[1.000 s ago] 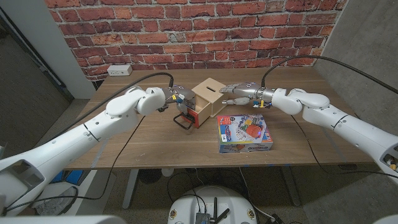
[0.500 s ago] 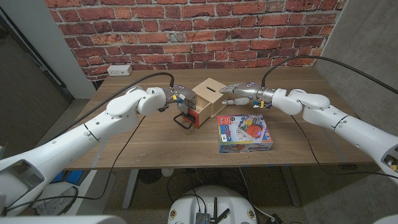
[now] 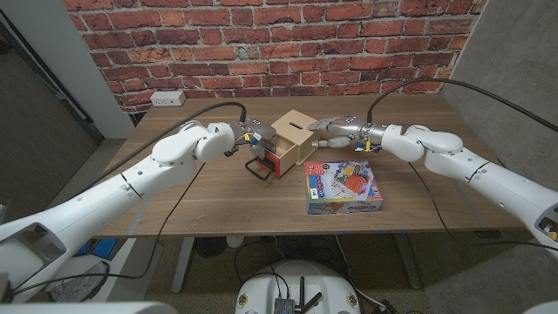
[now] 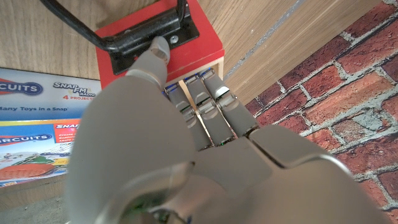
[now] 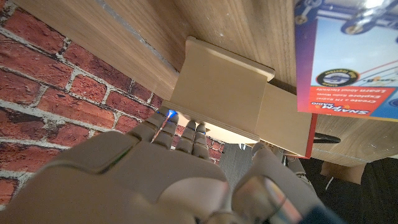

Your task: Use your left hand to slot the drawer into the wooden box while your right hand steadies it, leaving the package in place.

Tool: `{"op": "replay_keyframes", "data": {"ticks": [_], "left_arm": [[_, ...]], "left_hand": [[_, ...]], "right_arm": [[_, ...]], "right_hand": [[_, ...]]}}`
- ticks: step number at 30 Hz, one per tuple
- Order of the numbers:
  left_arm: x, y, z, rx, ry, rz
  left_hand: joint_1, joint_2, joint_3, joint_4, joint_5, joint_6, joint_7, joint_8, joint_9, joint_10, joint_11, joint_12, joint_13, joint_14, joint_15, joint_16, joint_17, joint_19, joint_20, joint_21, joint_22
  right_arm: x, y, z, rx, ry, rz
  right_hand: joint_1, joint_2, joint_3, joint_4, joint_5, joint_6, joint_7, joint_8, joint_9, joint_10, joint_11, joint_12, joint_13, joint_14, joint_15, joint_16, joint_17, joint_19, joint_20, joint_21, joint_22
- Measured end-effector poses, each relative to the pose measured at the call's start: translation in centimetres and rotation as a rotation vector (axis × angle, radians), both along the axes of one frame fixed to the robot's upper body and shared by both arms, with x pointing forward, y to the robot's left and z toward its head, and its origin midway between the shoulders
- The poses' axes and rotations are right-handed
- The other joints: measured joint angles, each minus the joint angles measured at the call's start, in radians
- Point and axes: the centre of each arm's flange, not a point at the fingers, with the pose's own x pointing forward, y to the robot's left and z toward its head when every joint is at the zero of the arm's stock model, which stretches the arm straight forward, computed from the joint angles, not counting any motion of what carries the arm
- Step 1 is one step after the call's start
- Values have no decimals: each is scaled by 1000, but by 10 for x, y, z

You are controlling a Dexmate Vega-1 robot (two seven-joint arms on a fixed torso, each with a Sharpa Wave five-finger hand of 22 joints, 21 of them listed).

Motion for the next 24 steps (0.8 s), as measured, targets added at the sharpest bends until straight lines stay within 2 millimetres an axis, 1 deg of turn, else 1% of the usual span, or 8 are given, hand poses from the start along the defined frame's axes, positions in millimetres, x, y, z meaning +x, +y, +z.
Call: {"op": "replay_keyframes", "data": {"ticks": [5, 21, 24], "left_arm": [[3, -2, -2, -2, -5, -1], [10, -9, -3, -6, -28, 6], [12, -10, -3, -8, -35, 8]], "left_hand": [[3, 3, -4, 4, 0, 0, 0, 0, 0, 0, 0, 0, 1, 0, 0, 0, 4, 0, 0, 0, 0], [3, 3, -4, 4, 0, -4, -3, -4, 0, 2, -2, -1, 1, 0, 0, -5, 5, 0, 0, 0, 0], [3, 3, -4, 4, 0, -9, -8, -4, 1, 0, -4, -1, 1, 0, 0, -6, 3, 0, 0, 0, 0]], "right_arm": [[0, 0, 0, 1, 0, -1], [4, -2, 2, 3, 2, 0], [5, -2, 2, 3, 3, 1]], "right_hand": [[0, 0, 0, 0, 0, 0, 0, 0, 0, 0, 0, 0, 0, 0, 0, 0, 0, 0, 0, 0, 0], [0, 0, 0, 0, 0, 0, 0, 0, 0, 4, -4, 0, 0, 0, 0, 0, 0, 0, 0, 0, 0], [0, 0, 0, 0, 0, 0, 0, 0, 0, 4, -4, 0, 0, 0, 0, 0, 0, 6, -6, 0, 0]]}}
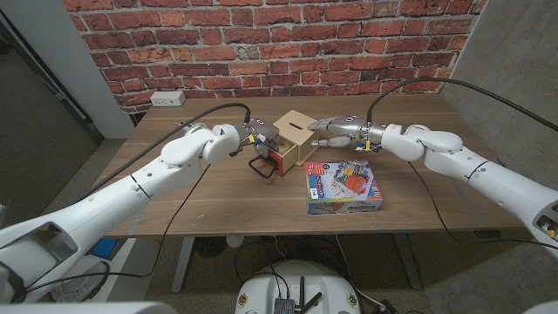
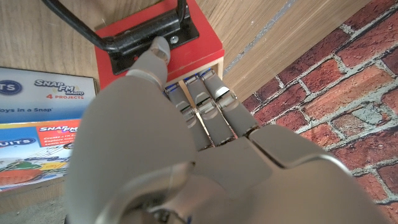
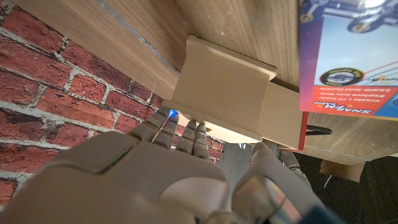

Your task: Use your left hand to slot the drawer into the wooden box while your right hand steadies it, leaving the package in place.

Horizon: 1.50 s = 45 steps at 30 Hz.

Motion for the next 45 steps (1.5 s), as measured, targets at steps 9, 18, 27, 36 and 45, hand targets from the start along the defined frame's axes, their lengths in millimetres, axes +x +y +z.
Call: {"op": "replay_keyframes", "data": {"ticks": [9, 18, 27, 36, 45], "left_arm": [[3, -3, 2, -5, -14, 6], [5, -6, 3, -11, -24, 9], [6, -8, 4, -13, -35, 11], [5, -10, 6, -12, -47, 17], [0, -11, 2, -6, -44, 19]], "left_hand": [[-13, 13, 0, 0, 5, -18, 3, 0, 2, -20, -1, 0, 0, -7, 0, 0, -3, 0, 0, 0, 1], [-27, 12, -6, 5, 5, -42, 9, -7, 6, -46, 1, -7, -3, -23, 9, 0, -3, -9, -2, -7, 1], [-56, 2, -10, 10, 6, -59, 3, -13, 6, -61, -3, -7, -3, -41, 16, -6, -5, -11, 0, -8, -3], [-94, -20, -14, 14, 9, -108, 0, -22, 1, -107, -3, -11, -7, -79, 29, -5, -9, -27, 5, -20, -3], [-144, -33, -18, 18, 10, -167, -23, -31, -4, -165, -7, -11, -7, -114, 43, -5, -8, -48, 13, -35, -7]], "right_arm": [[3, 0, 2, 0, 1, 2], [5, 0, 3, -2, 1, 5], [6, 0, 4, -5, 2, 8], [7, 0, 5, -6, 2, 9], [7, -1, 5, -5, 2, 13]], "right_hand": [[0, 0, 0, 0, 0, 0, 0, 0, 0, 0, 0, 0, 0, 0, 0, 0, 0, 2, -2, -1, 3], [0, 0, 5, 5, 0, 0, 0, 0, 0, 0, 0, 0, 0, 0, 0, 0, 0, 1, -1, -1, 0], [0, 0, 5, 5, 0, 0, 0, 0, 0, 0, 0, 0, 0, 0, 0, 0, 0, 1, -1, -1, -1], [0, 0, 8, 2, 0, 0, 0, 0, 0, 0, 0, 0, 0, 0, 0, 0, 0, 5, -5, -5, 0], [0, 0, 8, 2, 0, 5, -5, 0, 0, 5, -5, 0, 0, 0, 0, 0, 0, 5, -5, -3, 0]]}}
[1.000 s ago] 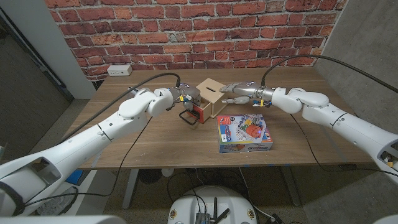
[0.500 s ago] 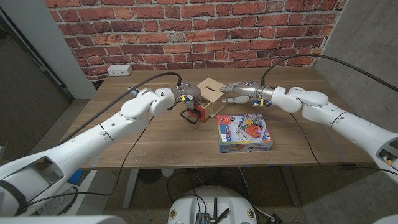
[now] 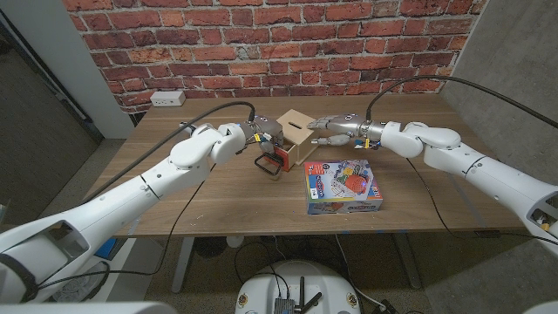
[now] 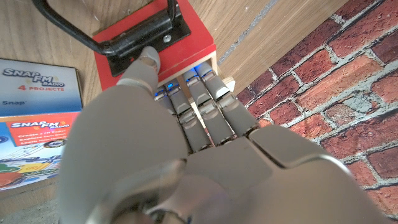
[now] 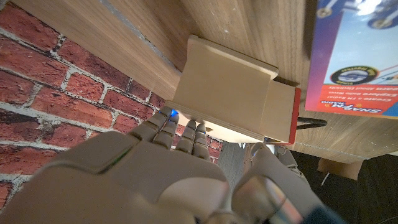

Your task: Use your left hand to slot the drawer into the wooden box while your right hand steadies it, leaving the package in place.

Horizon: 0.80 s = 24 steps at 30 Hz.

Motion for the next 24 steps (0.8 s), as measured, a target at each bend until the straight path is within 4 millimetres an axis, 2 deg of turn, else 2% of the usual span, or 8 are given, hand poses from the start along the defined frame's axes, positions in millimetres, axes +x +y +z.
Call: {"op": "replay_keyframes", "data": {"ticks": [10, 24], "left_arm": [[-5, 2, -2, 2, -3, -2], [-8, 4, -2, -3, -3, -1]], "left_hand": [[-33, -46, -3, -3, 0, -95, 12, -4, -5, -97, 3, -7, 0, -83, 22, -5, -2, -48, 12, -27, 0], [-55, -69, -8, -3, 0, -141, 23, -4, -9, -186, 11, -8, -5, -160, 45, -9, -2, -88, 27, -42, -4]], "right_arm": [[0, 0, 0, 0, 0, 3], [-1, 2, -1, 7, 3, 6]], "right_hand": [[0, 0, 0, 0, 0, 0, 0, 0, 0, 0, 0, 0, 0, 0, 0, 0, 5, 0, 0, 0, 0], [0, 0, 0, 0, 0, 0, 0, 0, 0, 0, 0, 0, 0, 0, 0, 0, 5, 0, 0, -1, 0]]}}
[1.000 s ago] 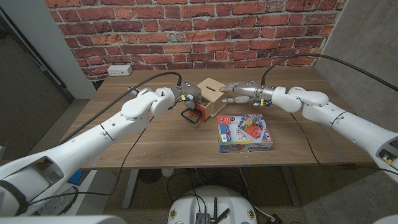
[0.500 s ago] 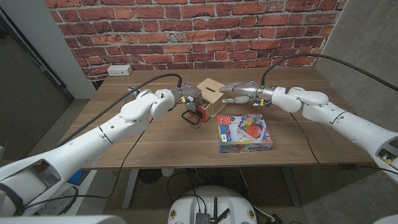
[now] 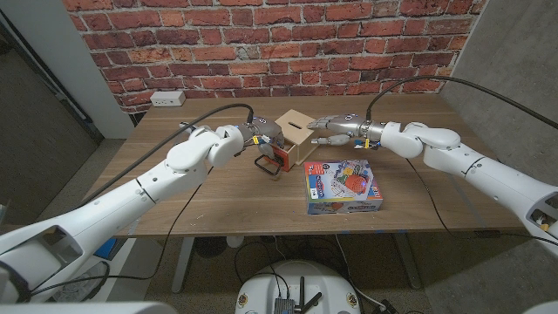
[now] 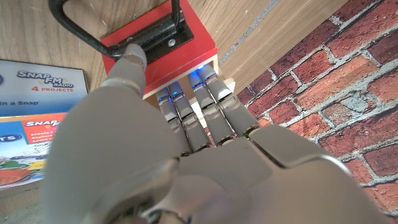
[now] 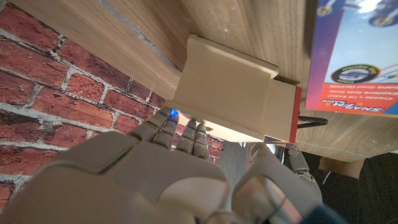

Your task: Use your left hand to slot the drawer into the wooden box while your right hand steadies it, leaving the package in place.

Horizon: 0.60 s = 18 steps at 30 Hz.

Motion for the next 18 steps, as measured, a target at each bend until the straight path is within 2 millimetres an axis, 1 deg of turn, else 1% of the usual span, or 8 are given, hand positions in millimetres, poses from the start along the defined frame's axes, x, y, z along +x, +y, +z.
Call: {"op": "replay_keyframes", "data": {"ticks": [3, 5, 10, 14, 15, 18], "left_arm": [[-1, 0, 0, 0, -1, 0], [-1, 0, 0, 0, -1, -1], [-3, 0, 1, 1, -6, -2], [-6, -1, 2, 4, -15, -5], [-6, -1, 2, 4, -16, -6], [-8, -1, 3, 7, -25, -11]], "left_hand": [[-5, -5, 0, 0, 0, 0, 0, 0, 0, -15, 5, 0, 0, -9, 3, 0, 0, -11, 1, 0, 0], [-5, -5, 0, 0, 0, -6, -5, 0, 0, -15, 5, 0, 0, -17, 3, 0, 0, -12, 2, 0, 0], [-10, -10, 0, 0, 0, -6, -5, 0, 0, -26, 6, 0, 0, -27, 6, 0, -4, -23, 2, 0, 0], [-10, -10, 0, 0, 0, -6, -5, 0, 0, -26, 6, 0, 0, -27, 6, 0, -3, -24, 2, 0, 0], [-10, -10, 0, 0, 0, -6, -5, 2, 0, -26, 6, 0, 0, -29, 4, 0, -2, -27, 5, 0, 0], [-10, -10, 0, 0, 0, -6, -5, 4, 0, -26, 6, 0, 0, -36, 8, 0, -2, -29, 7, 0, 0]], "right_arm": [[0, 0, 0, 2, 1, 0], [0, 0, 0, 2, 1, 0], [0, 0, 0, 3, 3, -1], [0, -1, 0, 4, 4, -2], [0, -1, 0, 4, 4, -1], [1, -1, 1, 5, 4, -1]], "right_hand": [[0, 0, 0, 0, 0, 0, 0, 0, 0, 0, 0, 0, 0, 0, 0, 0, 0, 0, 0, 0, 0], [0, 0, 0, 0, 0, 0, 0, 0, 0, 0, 0, 0, 0, 0, 0, 0, 0, 0, 0, 0, 0], [0, 0, 5, -5, 0, 0, 0, 0, 0, 0, 0, 0, 0, 0, 0, 0, 0, 0, 0, -4, -1], [0, 0, 5, -5, 0, 0, 0, 0, 0, 0, 0, 0, 0, 0, 0, 0, 0, -2, 2, -5, -1], [0, 0, 5, -5, 0, 0, 0, 0, 0, 0, 0, 0, 0, 0, 0, 0, 0, -2, 2, -5, -1], [0, 0, 5, -5, 0, 0, 0, 0, 0, 0, 0, 0, 0, 0, 0, 0, 0, -2, 2, -5, -1]]}}
